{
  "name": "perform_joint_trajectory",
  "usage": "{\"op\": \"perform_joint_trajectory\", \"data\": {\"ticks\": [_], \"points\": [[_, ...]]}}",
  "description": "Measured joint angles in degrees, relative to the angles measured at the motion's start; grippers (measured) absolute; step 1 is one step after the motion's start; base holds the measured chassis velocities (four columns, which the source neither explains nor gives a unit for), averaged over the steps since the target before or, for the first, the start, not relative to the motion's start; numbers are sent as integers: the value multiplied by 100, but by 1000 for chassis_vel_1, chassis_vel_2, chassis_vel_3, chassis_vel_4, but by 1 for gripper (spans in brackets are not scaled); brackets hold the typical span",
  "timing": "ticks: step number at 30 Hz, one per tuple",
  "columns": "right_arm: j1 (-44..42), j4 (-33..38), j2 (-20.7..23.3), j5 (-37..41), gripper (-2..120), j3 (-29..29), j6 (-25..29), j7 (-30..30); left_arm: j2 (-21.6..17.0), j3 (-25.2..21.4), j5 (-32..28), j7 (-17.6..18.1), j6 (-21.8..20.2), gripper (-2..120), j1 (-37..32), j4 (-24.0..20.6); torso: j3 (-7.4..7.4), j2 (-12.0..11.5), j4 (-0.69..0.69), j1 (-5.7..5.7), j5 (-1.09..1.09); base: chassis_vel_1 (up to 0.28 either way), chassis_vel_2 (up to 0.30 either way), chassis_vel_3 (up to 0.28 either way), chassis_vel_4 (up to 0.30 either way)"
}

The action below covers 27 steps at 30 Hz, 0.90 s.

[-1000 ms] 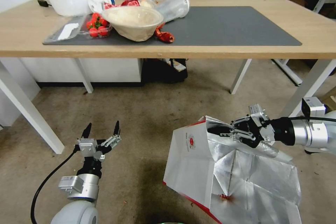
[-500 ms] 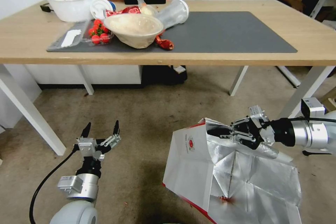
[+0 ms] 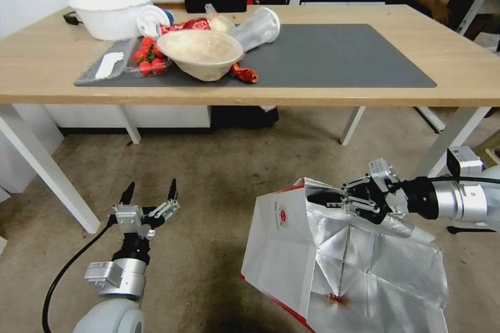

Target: Pick up the food delivery bag from the floor and place it on the table.

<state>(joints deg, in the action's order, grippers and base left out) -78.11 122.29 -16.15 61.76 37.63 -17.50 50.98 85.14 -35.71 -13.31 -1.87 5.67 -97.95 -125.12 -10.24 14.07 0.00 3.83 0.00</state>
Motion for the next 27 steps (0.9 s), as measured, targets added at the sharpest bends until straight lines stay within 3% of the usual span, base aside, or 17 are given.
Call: {"op": "perform_joint_trajectory", "data": {"ticks": [27], "points": [[18,21,-16,36,0,43,-46,28,4,-7,-12,12,-41,100,-14,-62,-497,699,0,204,0,0,0,0,0]]}}
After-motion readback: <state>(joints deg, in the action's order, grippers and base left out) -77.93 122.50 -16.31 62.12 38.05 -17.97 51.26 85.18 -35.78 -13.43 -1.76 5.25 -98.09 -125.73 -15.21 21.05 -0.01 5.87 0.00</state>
